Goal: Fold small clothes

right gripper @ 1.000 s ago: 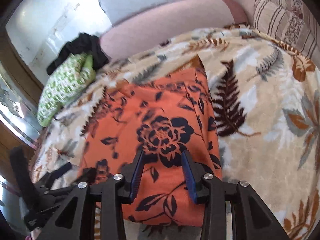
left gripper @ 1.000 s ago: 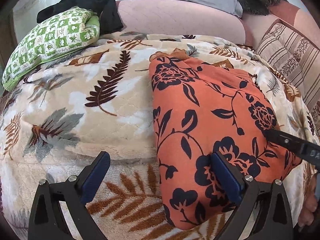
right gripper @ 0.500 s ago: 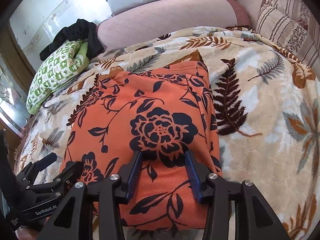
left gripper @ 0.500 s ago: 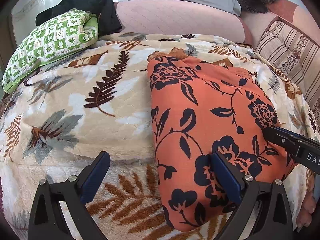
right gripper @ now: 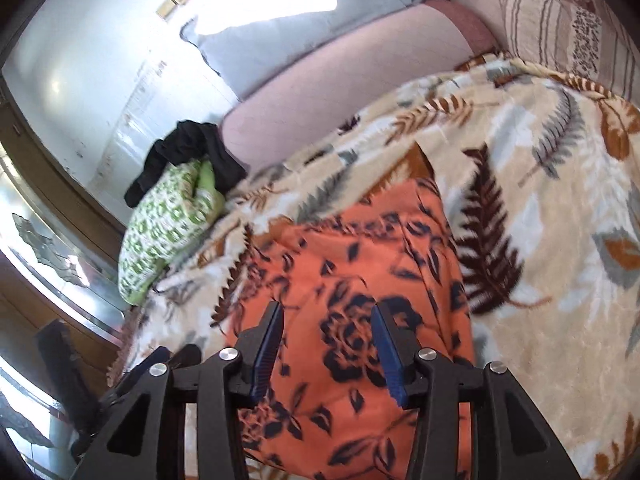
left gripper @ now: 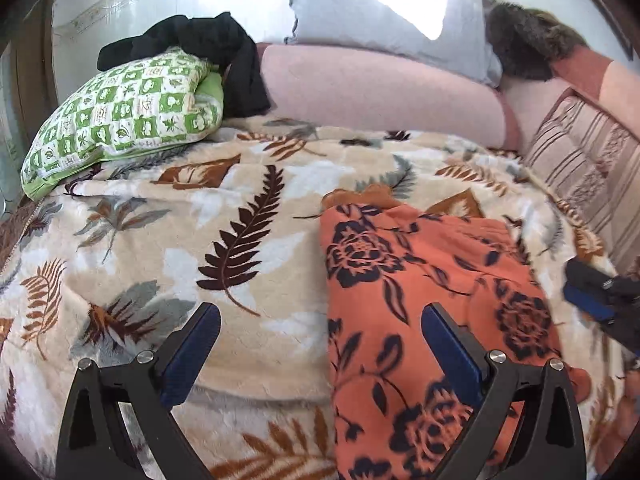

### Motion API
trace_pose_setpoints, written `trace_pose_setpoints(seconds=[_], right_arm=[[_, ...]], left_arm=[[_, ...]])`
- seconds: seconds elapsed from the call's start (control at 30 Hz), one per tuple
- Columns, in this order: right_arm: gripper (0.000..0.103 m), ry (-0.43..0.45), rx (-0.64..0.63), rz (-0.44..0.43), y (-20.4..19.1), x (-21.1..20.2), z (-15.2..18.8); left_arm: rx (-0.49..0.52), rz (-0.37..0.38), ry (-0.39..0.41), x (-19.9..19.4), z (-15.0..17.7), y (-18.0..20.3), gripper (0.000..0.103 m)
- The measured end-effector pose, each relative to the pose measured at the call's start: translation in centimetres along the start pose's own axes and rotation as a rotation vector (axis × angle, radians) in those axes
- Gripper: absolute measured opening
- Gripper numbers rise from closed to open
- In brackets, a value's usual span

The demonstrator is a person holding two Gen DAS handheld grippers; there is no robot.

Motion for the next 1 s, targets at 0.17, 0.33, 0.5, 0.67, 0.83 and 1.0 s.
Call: trace_pose_setpoints(seconds=[0.17,0.33,0.5,0.67,0.83,1.0], right_arm=[[0.048,-0.165,0.167,-0.03,3.2,4.5,-1.2],[0.039,-0.24,0.242,-0.056,5.1,5.7,-1.2],[0.039,-0.113,0.203,-0.067,4.0,3.8,-1.8],[0.039,-0.089,0.15,-0.071,2.7,3.5,-1.5],[0.04,-0.181,0.171,-0.03,3.4,5.8,-0.6],[0.04,-0.116,0.136,-0.063,2.8,4.8,-0.9]], left_arm=[[-0.058,0.062,-0.201,5.8,0.8,0.4,0.102],[-0.022,0.031,-0.158,4.9,0.3,0.8,0.102],[-0.091,0.052,-0.099,2.8,-0.5,-0.6,0.102],[-0.054,-0.052,-0.128,3.5,-0.6,-1.4,0.102],[-0.06,-0.023,-0.163,4.2,-0.3,-1.4,0.102],[-0.051,-0.015,-0.12,2.9,-0.5,-1.3,0.102]])
Point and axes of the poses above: each gripper's, at about its wrist camera, not at the fingertips, and x roughly the way its jaws point, y to its right, z to its underside, the point moved 4 cm from there along x, roughly the way its jaws point, and after that the axes turned 9 degrees about -y, right-handed, at the moved point
